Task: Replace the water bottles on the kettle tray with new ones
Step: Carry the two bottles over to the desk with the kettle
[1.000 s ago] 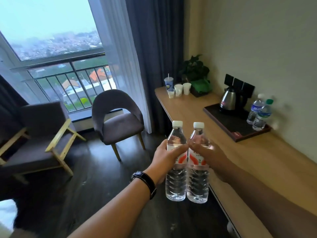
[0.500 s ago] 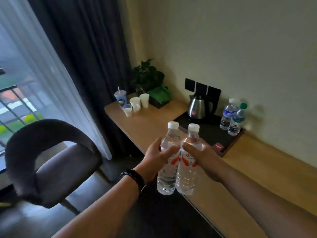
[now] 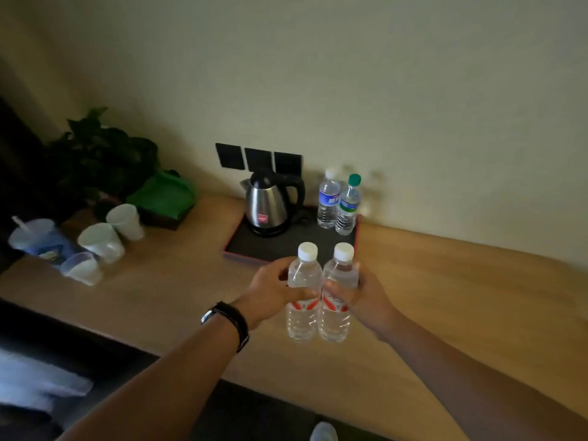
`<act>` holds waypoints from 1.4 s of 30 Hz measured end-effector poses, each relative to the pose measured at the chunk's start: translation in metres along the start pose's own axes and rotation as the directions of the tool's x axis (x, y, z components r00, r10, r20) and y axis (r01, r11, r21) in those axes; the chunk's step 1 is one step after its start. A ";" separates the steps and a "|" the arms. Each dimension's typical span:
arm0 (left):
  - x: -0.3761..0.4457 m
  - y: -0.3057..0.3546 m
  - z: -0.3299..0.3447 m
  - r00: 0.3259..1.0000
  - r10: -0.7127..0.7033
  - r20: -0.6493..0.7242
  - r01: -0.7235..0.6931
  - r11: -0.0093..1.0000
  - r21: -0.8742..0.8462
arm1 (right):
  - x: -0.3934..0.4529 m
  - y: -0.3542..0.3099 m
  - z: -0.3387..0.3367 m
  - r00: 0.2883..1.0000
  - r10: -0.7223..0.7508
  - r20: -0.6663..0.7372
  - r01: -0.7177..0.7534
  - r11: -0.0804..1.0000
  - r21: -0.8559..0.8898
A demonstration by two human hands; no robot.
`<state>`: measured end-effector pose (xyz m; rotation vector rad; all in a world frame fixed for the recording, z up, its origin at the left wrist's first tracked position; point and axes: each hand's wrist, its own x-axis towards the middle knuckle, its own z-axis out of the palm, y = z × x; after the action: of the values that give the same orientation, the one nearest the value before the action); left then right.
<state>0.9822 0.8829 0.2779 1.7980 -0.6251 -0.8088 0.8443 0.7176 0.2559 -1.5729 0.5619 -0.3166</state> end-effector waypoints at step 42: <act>0.163 -0.009 -0.041 0.867 -0.070 0.493 -0.209 0.847 0.488 | 0.083 0.048 -0.037 0.994 0.111 -0.012 -0.082 0.650 -0.756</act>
<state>1.1177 0.7909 0.2414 2.0424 -1.3613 -1.1415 0.8865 0.6420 0.2007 -2.3480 0.8104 0.0619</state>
